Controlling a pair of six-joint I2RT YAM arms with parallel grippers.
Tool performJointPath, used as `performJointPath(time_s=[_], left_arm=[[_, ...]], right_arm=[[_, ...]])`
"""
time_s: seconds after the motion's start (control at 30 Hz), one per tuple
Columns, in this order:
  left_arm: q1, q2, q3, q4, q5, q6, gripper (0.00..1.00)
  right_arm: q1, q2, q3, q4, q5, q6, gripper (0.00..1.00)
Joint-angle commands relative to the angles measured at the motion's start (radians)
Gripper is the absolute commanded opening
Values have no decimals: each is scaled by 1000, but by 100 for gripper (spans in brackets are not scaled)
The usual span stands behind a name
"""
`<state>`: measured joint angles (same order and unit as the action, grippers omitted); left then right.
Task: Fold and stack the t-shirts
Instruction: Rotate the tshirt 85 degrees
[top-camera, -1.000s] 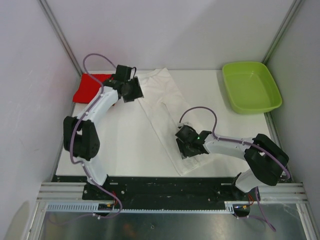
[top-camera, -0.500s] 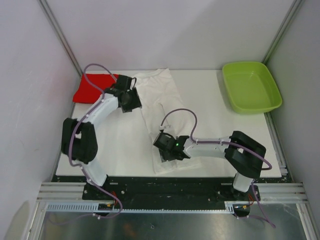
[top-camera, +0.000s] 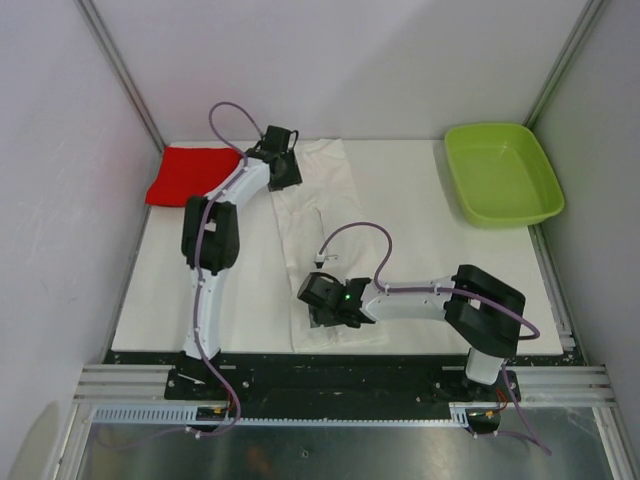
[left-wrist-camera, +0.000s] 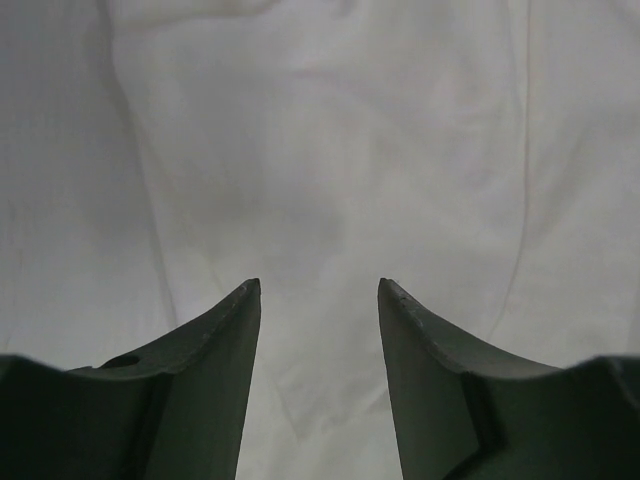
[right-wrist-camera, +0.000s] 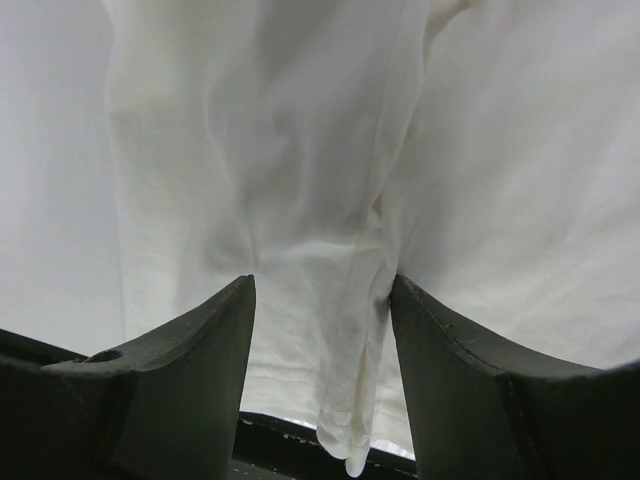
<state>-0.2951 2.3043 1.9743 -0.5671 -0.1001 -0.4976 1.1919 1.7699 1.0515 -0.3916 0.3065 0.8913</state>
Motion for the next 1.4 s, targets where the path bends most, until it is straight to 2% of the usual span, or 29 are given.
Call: performJointPath(time_s=[0.0, 0.2, 0.53, 0.63, 0.77, 0.9, 1.0, 1.17, 1.27, 1.37], left_arm=[[-8, 105, 161, -49, -52, 56, 55], [-8, 227, 295, -67, -70, 106, 55], [15, 390, 557, -77, 47, 156, 55], [35, 408, 581, -57, 116, 151, 56], [39, 361, 541, -50, 131, 151, 57], [32, 182, 410, -35, 109, 144, 62], [20, -28, 209, -27, 86, 107, 63], [-53, -455, -320, -16, -21, -16, 60], [-110, -716, -648, -14, -50, -121, 54], [-185, -946, -914, -20, -69, -205, 49]], right_arm=[[37, 91, -61, -16, -176, 107, 60], [32, 27, -56, -35, -159, 89, 61], [-73, -197, -54, -143, -89, 38, 70], [-128, -269, -55, -190, -55, 14, 71], [-192, -345, -62, -252, -16, -12, 72], [-265, -427, -119, -261, -38, -41, 72], [-309, -512, -179, -255, -66, -56, 71], [-345, -672, -309, -254, -140, -33, 69], [-349, -781, -411, -253, -198, 3, 64], [-346, -883, -494, -257, -254, 47, 58]])
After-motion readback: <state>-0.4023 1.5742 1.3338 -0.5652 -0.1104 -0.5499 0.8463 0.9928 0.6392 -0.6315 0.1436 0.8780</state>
